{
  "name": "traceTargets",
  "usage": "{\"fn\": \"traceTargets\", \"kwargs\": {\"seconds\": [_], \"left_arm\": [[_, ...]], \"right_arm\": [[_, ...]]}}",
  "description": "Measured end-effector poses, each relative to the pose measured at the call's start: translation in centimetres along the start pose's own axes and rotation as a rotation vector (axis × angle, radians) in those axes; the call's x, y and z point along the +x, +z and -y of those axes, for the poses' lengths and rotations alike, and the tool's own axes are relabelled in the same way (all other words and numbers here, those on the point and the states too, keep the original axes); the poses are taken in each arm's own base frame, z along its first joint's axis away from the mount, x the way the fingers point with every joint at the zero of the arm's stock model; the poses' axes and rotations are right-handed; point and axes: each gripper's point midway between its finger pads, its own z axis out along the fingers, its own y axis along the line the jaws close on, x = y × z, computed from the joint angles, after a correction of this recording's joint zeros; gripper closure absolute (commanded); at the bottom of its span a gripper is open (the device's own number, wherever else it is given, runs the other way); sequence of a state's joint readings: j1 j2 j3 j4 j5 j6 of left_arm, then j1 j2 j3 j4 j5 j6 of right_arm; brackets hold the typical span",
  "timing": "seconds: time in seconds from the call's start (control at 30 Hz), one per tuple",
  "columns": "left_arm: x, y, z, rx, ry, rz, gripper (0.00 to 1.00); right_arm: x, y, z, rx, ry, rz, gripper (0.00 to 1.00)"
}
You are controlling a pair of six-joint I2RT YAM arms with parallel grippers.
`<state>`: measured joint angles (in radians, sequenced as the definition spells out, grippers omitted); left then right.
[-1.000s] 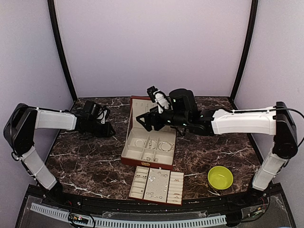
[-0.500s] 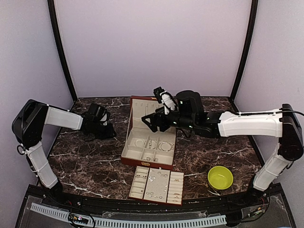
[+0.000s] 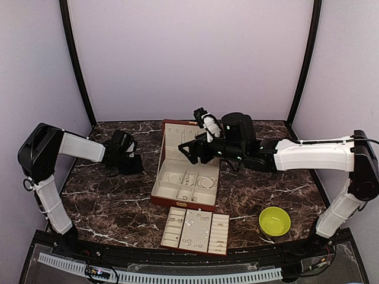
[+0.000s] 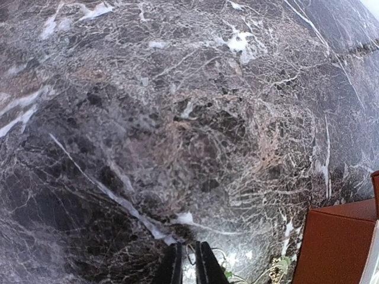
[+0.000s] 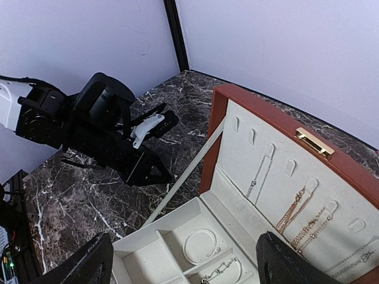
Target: Organize the mixed jewelry
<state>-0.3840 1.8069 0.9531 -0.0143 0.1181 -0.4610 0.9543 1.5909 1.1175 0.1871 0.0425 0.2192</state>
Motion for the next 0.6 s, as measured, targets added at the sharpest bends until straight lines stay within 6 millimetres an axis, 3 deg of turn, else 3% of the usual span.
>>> {"fn": "traceTargets", "kwargs": {"seconds": [0.27, 0.37, 0.6], "left_arm": [[-0.35, 0.25, 0.10, 0.006, 0.002, 0.015, 0.93], [-0.49, 0.40, 0.24, 0.013, 0.002, 0.022, 1.00], [-0.60, 0.37, 0.60, 0.033, 0.017, 0.025, 1.00]], "right_arm": [[0.23, 0.01, 0.28, 0.013, 0.000, -0.003, 0.15], [0.29, 0.01, 0.41, 0.020, 0.000, -0.004, 0.15], [0.52, -0.42, 0.87, 0.042, 0.000, -0.004, 0.15]]}}
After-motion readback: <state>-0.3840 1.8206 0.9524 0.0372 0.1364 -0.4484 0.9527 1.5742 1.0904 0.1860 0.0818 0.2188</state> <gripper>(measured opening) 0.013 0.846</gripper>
